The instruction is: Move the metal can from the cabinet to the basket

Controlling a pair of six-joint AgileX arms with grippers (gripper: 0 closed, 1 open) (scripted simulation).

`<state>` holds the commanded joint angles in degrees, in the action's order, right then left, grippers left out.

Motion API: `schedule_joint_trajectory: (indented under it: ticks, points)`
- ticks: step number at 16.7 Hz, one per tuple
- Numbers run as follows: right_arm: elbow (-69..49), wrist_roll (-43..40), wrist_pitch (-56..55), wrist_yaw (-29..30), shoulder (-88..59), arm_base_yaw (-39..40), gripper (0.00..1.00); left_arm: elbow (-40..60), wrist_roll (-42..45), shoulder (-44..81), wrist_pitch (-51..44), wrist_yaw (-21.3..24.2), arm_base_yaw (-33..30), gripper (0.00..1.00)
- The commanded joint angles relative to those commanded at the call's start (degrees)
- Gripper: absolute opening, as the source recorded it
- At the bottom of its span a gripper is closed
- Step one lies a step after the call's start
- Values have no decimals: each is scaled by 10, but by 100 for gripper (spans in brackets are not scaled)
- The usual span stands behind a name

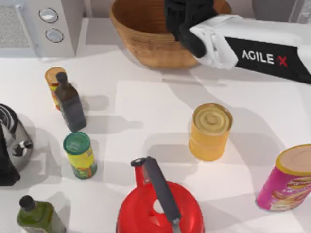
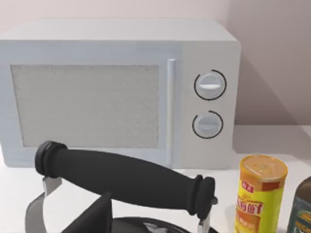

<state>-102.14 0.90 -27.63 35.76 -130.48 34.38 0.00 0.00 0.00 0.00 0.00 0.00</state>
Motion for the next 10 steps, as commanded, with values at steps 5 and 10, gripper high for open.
schedule_joint_trajectory:
  ticks: [5,10]
  points:
    - [-10,0,-3,4,-12,3,0,0,0,0,0,0,0,100]
    - [-37,0,4,-3,-35,-4,0,0,0,0,0,0,0,100]
